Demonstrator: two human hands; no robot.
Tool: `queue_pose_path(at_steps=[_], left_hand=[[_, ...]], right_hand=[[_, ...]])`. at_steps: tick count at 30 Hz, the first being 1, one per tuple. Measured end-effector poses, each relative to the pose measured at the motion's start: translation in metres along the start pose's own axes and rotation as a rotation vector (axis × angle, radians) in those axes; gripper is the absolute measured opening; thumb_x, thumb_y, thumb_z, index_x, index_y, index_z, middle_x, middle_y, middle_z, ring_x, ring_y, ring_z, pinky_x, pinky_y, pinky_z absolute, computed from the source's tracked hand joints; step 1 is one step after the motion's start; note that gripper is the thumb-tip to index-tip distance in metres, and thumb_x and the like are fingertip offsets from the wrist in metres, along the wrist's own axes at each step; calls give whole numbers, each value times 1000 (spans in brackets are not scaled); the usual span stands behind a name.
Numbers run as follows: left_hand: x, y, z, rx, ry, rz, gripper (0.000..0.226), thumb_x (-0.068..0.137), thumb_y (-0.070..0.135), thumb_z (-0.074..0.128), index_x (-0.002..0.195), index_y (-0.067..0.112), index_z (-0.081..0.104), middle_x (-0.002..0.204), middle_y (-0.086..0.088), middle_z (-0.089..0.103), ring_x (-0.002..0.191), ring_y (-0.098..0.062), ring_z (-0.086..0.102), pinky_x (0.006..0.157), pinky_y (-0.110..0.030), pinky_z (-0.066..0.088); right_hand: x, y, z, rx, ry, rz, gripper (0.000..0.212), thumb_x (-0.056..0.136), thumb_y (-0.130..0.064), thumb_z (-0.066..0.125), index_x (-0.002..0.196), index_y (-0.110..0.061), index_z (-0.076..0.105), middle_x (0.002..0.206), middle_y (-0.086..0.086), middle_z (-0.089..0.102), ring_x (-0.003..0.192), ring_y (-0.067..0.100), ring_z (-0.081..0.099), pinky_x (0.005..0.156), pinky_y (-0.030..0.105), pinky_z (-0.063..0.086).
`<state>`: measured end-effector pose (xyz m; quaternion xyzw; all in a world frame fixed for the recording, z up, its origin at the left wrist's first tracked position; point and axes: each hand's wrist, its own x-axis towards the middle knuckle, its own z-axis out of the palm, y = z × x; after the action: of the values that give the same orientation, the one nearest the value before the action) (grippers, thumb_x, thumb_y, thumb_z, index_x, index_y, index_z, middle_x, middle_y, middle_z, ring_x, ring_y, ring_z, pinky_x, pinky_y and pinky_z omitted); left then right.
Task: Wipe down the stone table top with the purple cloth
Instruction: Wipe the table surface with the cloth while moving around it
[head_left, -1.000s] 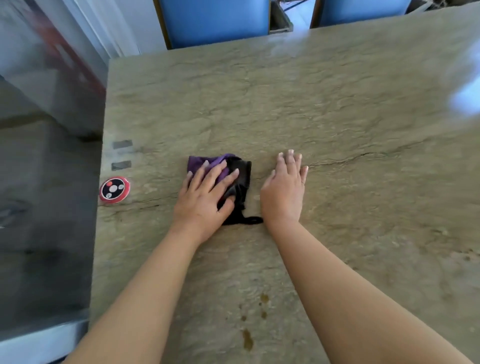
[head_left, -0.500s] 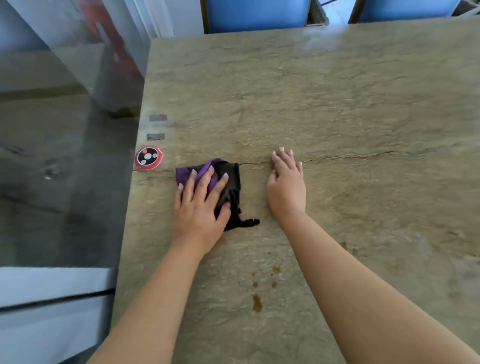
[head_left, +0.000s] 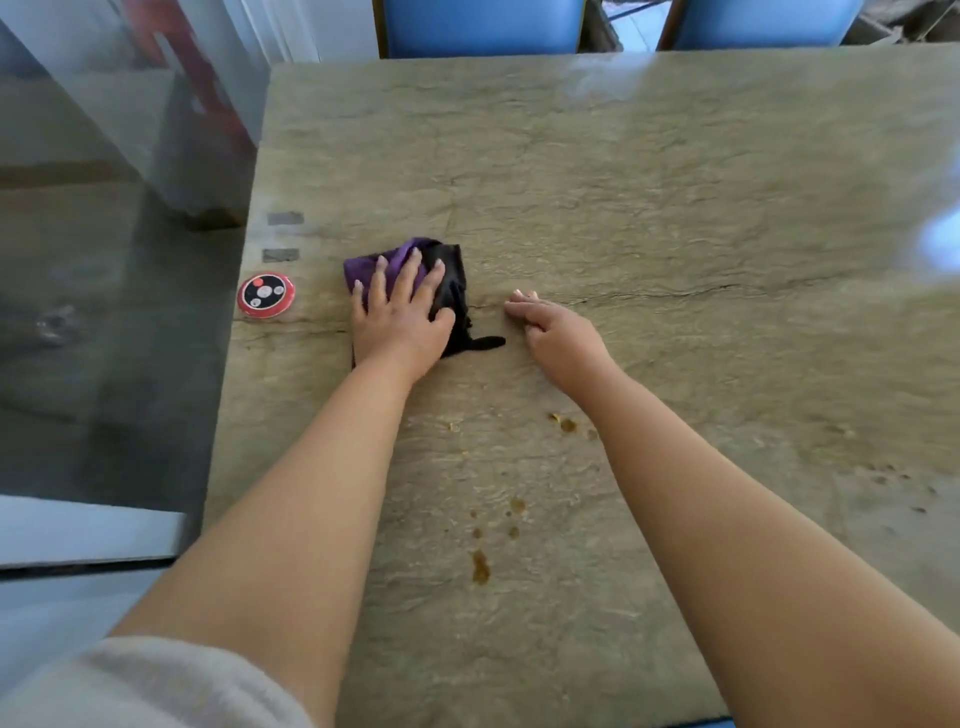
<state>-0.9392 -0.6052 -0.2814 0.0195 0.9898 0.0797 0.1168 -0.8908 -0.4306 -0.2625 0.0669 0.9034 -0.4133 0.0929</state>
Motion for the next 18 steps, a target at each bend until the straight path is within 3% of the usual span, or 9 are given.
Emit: queue_pose_path(at_steps=[2, 5, 8, 10, 14, 18], left_hand=[[-32, 5, 10, 3, 39, 194, 57, 95, 49, 30, 149, 47, 12, 161, 19, -2, 149, -15, -7, 119, -40, -6], [-67, -3, 20, 11, 21, 388, 61, 88, 55, 18, 148, 48, 14, 160, 21, 2, 149, -12, -5, 119, -37, -5], [-50, -5, 18, 18, 51, 345, 57, 91, 56, 17, 148, 49, 16, 160, 19, 8, 149, -14, 0, 119, -42, -2], [-26, 11, 15, 21, 44, 211, 52, 98, 50, 24, 149, 48, 13, 161, 17, 3, 149, -17, -4, 120, -45, -4], [9, 62, 12, 38, -39, 20, 54, 99, 50, 19, 150, 46, 1, 160, 16, -14, 148, -23, -16, 117, -51, -12], [-19, 97, 25, 65, -12, 271, 56, 97, 50, 23, 151, 46, 5, 160, 19, -9, 148, -19, -12, 118, -48, -9]], right_hand=[[-10, 12, -12, -57, 60, 37, 47, 92, -1, 38, 132, -18, 56, 149, -7, 40, 142, 5, 25, 106, 9, 10], [-34, 31, -19, -74, 153, 64, 51, 90, 1, 39, 134, -18, 55, 152, -7, 36, 143, 4, 21, 112, 12, 9], [-56, 42, -18, -66, 197, 103, 55, 89, 3, 38, 139, -17, 49, 154, -8, 31, 145, 4, 16, 119, 25, 12], [-65, 45, -17, -50, 239, 124, 54, 89, 3, 37, 139, -16, 48, 154, -8, 31, 144, 3, 16, 116, 18, 11], [-69, 49, -21, -17, 240, 155, 54, 89, 4, 37, 139, -14, 48, 152, -7, 35, 143, 3, 20, 105, 8, 10], [-70, 55, -32, 47, 245, 170, 55, 88, 6, 36, 139, -12, 48, 151, -3, 38, 142, 7, 26, 101, 3, 9]])
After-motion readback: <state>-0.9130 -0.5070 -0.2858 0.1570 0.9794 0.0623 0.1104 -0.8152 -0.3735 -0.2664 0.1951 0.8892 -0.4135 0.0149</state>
